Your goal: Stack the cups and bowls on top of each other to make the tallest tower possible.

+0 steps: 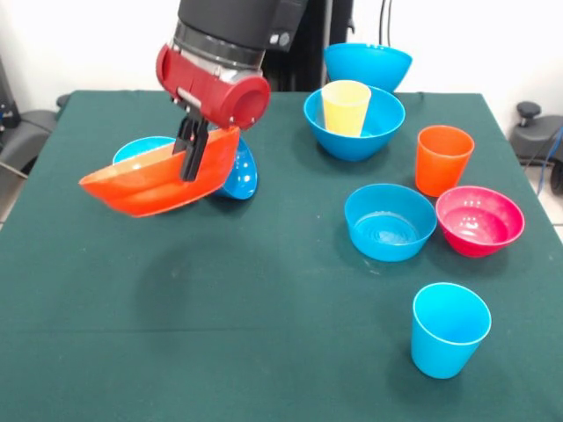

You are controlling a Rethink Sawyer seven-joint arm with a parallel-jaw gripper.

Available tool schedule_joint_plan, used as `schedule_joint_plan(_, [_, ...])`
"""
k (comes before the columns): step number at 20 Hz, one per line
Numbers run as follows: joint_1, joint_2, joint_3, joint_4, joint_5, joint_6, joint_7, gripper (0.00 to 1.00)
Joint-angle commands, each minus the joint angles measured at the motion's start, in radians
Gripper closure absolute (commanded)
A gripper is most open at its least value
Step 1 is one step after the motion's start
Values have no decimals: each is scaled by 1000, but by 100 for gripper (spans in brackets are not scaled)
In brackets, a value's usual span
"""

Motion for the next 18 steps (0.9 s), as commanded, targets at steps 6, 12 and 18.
schedule_joint_plan(6, [31,-78,63,124,-79,89,-131,100])
schedule_joint_plan(12, [51,-84,48,131,-80,97,-111,100])
schedule_joint_plan(18, [67,-89,35,141,-77,96,-95,100])
